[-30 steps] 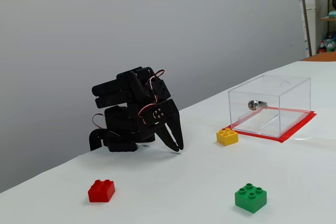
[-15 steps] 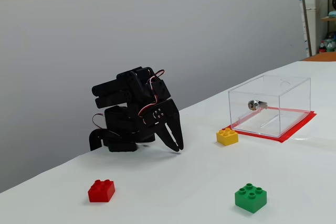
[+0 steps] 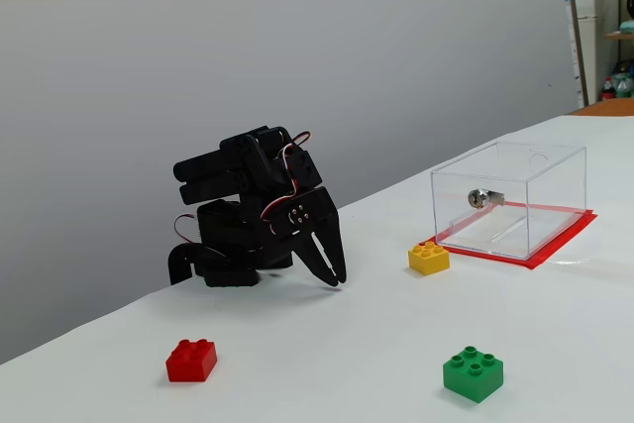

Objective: Pick the green lego brick and place it into the transparent box

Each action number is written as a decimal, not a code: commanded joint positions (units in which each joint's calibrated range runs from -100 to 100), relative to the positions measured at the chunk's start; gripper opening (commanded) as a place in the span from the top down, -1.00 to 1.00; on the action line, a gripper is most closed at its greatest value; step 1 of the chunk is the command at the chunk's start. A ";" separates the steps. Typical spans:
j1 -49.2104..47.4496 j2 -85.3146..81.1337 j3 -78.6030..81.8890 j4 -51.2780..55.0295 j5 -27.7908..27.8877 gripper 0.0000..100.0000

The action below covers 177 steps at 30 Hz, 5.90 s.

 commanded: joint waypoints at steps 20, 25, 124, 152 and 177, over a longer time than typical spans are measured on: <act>0.34 -0.42 -1.33 0.38 0.05 0.93; 0.19 -0.42 -1.33 0.38 0.20 0.93; 10.62 113.71 -93.65 -38.87 1.72 0.16; 9.51 129.15 -99.89 -44.27 1.72 0.17; 10.91 128.98 -100.34 -43.66 1.66 0.82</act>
